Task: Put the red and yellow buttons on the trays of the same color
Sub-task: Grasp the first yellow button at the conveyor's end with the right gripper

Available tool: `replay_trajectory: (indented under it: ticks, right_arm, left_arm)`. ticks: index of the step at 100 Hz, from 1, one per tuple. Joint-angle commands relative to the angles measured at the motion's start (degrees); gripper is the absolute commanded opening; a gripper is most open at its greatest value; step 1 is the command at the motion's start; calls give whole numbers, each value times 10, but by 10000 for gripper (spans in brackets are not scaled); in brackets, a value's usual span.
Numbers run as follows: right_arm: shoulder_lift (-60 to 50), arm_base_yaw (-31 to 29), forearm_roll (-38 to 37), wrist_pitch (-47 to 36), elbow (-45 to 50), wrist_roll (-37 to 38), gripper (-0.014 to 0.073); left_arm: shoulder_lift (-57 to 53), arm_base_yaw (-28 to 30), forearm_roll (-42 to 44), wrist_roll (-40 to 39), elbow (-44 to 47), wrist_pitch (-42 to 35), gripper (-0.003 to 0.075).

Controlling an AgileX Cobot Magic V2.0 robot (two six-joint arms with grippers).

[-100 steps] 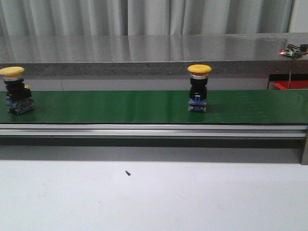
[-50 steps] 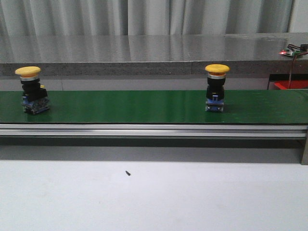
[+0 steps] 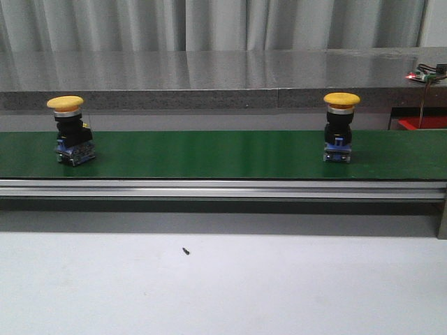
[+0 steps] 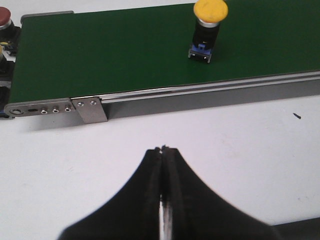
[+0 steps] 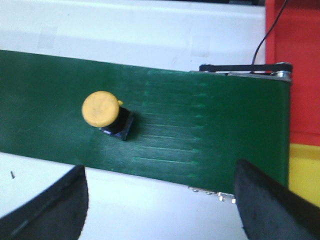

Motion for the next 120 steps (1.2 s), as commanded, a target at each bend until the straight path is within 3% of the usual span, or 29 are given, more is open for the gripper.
replay_trajectory:
  ticks: [1,32,61,94,105,120]
  right_arm:
    - [25,1,22,26,-58,-3,603]
    - [157,42,24,137,-181,39,602]
    - [248,42,-30,155,-210,131,602]
    - [317,7,-29,155,-210,137,598]
    - [333,-4,-29,148,-210,137,544]
    - [344,-8,-29,143,-210,133,385]
  left_arm:
    - [0,-3,-16,0,-15,-33,-20]
    - [0,-3,-16,0,-15,-33,-20]
    - [0,-3,-16,0,-15,-33,-20]
    - [0,-3,-16,0,-15,-33,-20]
    - [0,-3,-16,0,-15,-33,-20]
    - [0,-3,-16,0,-15,-33,-20]
